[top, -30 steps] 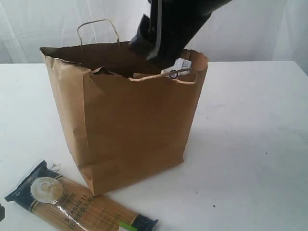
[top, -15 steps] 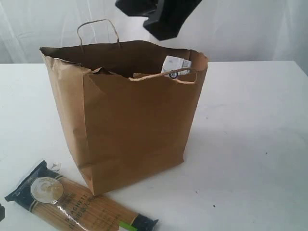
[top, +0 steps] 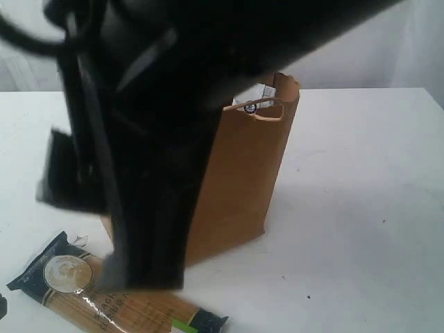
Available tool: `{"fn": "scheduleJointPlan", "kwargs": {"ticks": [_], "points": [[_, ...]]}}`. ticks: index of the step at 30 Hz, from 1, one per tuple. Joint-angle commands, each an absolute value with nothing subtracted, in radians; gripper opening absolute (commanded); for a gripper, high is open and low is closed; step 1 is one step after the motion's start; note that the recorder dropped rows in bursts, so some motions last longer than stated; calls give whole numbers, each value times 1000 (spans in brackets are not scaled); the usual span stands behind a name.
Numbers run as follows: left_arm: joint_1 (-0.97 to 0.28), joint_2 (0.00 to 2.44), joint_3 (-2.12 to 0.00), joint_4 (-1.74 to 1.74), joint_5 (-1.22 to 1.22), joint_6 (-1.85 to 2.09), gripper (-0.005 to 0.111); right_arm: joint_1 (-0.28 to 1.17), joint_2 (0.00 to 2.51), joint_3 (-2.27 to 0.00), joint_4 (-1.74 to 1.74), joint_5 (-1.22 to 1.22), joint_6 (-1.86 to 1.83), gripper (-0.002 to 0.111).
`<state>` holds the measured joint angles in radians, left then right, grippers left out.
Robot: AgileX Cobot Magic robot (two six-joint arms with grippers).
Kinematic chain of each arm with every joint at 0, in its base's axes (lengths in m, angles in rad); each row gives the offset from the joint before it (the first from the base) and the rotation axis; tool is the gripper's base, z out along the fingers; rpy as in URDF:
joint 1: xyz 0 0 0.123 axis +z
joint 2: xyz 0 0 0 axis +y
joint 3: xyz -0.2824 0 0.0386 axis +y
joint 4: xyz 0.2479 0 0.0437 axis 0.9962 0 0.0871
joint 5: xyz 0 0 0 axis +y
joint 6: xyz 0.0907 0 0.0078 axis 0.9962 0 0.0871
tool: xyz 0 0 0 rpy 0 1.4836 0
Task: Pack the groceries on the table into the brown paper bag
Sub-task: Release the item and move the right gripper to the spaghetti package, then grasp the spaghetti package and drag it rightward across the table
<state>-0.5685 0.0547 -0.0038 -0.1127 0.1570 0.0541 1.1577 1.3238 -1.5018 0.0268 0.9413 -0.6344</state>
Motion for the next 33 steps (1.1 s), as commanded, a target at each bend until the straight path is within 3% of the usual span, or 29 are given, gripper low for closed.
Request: {"fn": "scheduleJointPlan", "kwargs": {"ticks": [1, 11, 21, 23, 25, 33], "points": [[-571, 46, 0, -118, 157, 49, 0, 1196, 1376, -1503, 35, 1051, -599, 68], [-571, 46, 0, -118, 157, 49, 0, 1237, 1497, -1491, 186, 1104, -563, 68], [-571, 46, 0, -118, 157, 49, 0, 1235, 1535, -1175, 235, 778, -333, 68], [-571, 46, 0, -118, 157, 49, 0, 1223, 1562, -1120, 231, 733, -277, 77], [-571, 46, 0, -118, 157, 49, 0, 1198, 1600, -1086, 229, 701, -264, 83], [-571, 46, 0, -118, 157, 49, 0, 1094, 1774, -1061, 168, 606, -256, 83]]}}
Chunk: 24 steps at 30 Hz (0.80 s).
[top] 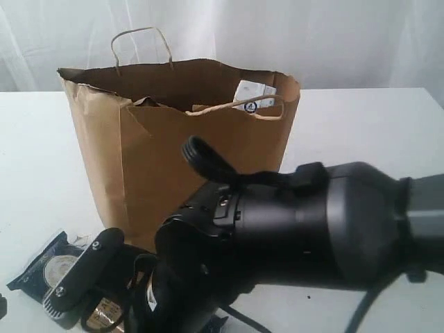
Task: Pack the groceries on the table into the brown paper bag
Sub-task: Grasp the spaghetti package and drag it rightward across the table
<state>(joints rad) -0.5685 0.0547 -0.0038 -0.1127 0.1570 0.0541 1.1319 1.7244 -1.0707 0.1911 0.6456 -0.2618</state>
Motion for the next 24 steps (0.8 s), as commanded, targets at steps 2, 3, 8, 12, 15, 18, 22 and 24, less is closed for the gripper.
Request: {"fn": "scheduleJointPlan", "kwargs": {"ticks": [2, 3, 8, 12, 15, 18, 22, 24], "points": [[-571, 46, 0, -118, 157, 49, 0, 1070, 1810, -1061, 148, 577, -256, 83], [-571, 46, 0, -118, 157, 49, 0, 1060, 1825, -1061, 145, 573, -256, 83], [-571, 46, 0, -118, 157, 49, 0, 1036, 1870, -1061, 153, 570, -256, 83], [-571, 46, 0, -118, 157, 49, 0, 1036, 1908, -1061, 168, 570, -256, 81], [-571, 46, 0, -118, 157, 49, 0, 1036, 1930, -1061, 192, 594, -264, 73], [-571, 46, 0, -118, 157, 49, 0, 1036, 1933, -1057, 194, 627, -264, 51], [-571, 46, 0, -118, 157, 49, 0, 1038, 1933, -1057, 211, 684, -264, 19], [-571, 46, 0, -118, 157, 49, 0, 1040, 1933, -1057, 213, 701, -264, 8]]}}
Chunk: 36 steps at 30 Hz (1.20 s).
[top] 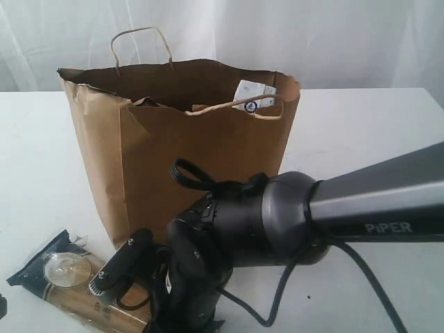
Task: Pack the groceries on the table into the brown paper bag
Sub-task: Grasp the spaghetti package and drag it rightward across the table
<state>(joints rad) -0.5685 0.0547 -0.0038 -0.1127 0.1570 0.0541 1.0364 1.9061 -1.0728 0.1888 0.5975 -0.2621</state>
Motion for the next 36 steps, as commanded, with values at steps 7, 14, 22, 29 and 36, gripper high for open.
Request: {"fn": "scheduleJointPlan", "kwargs": {"ticks": [7, 14, 22, 29, 36], "points": [[-571, 46, 0, -118, 157, 49, 0, 1068, 1933, -1055, 213, 794, -349, 0], [-571, 46, 0, -118, 157, 49, 0, 1056, 1831, -880, 228, 763, -152, 0], [-571, 46, 0, -118, 157, 49, 0, 1026, 1612, -598, 233, 769, -21, 0], [-571, 46, 0, -118, 157, 49, 0, 1026, 1484, -446, 223, 775, 57, 0], [-571, 46, 0, -118, 157, 49, 0, 1015, 1386, -440, 223, 774, 180, 0]]}}
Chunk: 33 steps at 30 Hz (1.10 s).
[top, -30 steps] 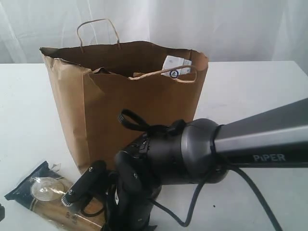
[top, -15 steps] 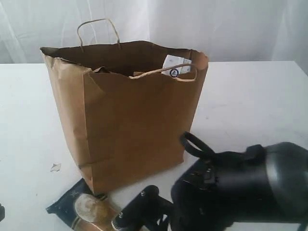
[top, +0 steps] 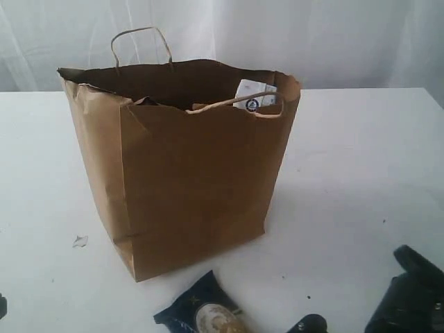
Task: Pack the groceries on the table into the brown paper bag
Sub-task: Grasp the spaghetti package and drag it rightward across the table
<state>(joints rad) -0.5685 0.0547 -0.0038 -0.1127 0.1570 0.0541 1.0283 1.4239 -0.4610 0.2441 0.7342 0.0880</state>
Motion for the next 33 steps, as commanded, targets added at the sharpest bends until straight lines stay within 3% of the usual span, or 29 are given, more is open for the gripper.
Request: {"fn": "scheduleJointPlan", "kwargs": {"ticks": [1, 19, 26, 33], "points": [[-571, 46, 0, -118, 157, 49, 0, 1015, 1376, -438, 225, 774, 200, 0], [-571, 46, 0, -118, 157, 49, 0, 1017, 1177, -247, 278, 480, 821, 0], [-571, 46, 0, -118, 157, 49, 0, 964, 1168, -197, -49, 444, 1243, 0], [-571, 46, 0, -118, 157, 49, 0, 816, 1168, -299, -371, 485, 1328, 0]]}}
